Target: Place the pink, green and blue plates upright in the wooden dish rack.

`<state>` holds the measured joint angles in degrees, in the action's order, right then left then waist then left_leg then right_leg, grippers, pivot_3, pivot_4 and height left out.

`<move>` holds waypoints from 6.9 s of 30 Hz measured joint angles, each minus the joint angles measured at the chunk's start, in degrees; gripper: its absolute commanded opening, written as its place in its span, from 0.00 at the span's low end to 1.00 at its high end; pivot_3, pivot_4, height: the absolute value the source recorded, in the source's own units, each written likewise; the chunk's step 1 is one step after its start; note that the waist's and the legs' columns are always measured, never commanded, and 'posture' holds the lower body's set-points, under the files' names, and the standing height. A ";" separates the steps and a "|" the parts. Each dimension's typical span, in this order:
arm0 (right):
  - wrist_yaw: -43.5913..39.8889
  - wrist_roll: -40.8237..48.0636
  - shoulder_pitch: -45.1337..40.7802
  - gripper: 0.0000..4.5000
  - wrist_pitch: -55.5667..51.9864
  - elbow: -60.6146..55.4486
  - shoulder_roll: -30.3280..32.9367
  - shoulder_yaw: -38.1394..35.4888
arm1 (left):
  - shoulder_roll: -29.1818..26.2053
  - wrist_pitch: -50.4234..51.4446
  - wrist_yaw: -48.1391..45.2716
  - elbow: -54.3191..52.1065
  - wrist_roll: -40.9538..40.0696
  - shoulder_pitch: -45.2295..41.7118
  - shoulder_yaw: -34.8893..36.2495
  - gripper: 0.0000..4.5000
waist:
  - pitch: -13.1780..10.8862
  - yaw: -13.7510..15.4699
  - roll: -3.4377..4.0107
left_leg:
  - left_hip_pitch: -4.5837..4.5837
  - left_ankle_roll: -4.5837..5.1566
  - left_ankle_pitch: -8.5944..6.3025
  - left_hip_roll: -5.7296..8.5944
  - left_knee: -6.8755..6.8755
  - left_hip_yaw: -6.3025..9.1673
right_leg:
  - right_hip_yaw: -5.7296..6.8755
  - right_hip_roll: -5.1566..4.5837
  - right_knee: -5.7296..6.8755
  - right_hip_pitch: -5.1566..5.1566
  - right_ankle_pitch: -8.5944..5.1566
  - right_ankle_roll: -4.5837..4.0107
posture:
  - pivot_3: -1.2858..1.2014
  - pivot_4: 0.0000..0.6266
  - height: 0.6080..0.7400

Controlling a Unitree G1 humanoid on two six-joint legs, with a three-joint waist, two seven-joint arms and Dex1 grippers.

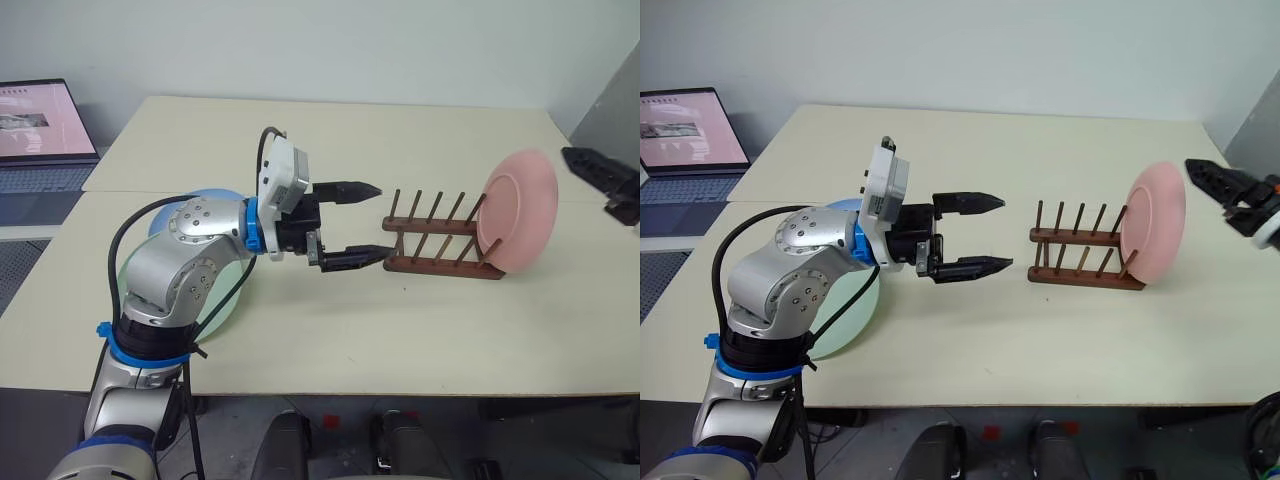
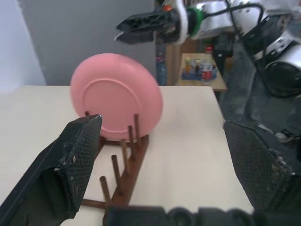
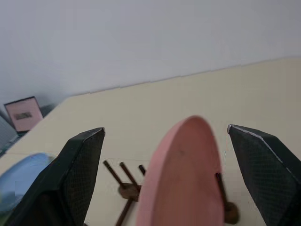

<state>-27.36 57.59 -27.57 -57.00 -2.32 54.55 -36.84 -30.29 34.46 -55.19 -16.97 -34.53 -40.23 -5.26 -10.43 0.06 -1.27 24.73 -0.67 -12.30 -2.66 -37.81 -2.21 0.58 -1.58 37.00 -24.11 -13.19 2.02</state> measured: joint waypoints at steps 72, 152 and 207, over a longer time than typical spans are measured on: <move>-36.71 -21.15 -10.00 1.00 21.27 -19.83 -4.95 39.71 | 5.10 18.97 50.06 -8.29 -35.01 44.95 54.02 0.00 | 0.03 0.22 -0.33 | -0.02 -0.03 -0.06 -0.06 -0.01 0.17 | 0.10 -1.10 0.04 -0.04 -0.02 -0.64 | 0.52 0.24 1.00; 0.20 -17.94 -8.70 0.00 -27.61 -38.12 -39.25 -1.57 | -11.22 -8.83 -5.77 1.08 2.80 4.90 0.57 0.99 | 0.07 -0.17 -0.40 | -0.01 -0.15 0.02 -0.05 0.05 -0.21 | 0.04 -0.14 0.10 -0.10 -0.01 -0.44 | 0.52 0.24 1.00; -20.53 -17.90 -4.36 0.99 12.71 -25.66 -8.18 29.51 | 2.17 13.99 42.92 8.02 5.61 21.54 37.67 1.00 | -0.11 0.22 -0.33 | -0.01 -0.10 0.00 -0.18 -0.06 0.29 | 0.15 0.04 0.09 -0.05 0.02 -0.24 | 0.52 0.24 1.00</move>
<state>-47.89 39.70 -31.93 -44.29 -27.99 46.38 -7.32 -28.12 48.46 -12.27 -8.95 -28.91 -18.69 32.41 -10.54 0.28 -1.60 24.72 -0.76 -12.30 -2.85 -37.88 -1.93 0.73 -1.55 37.09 -24.16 -13.17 1.78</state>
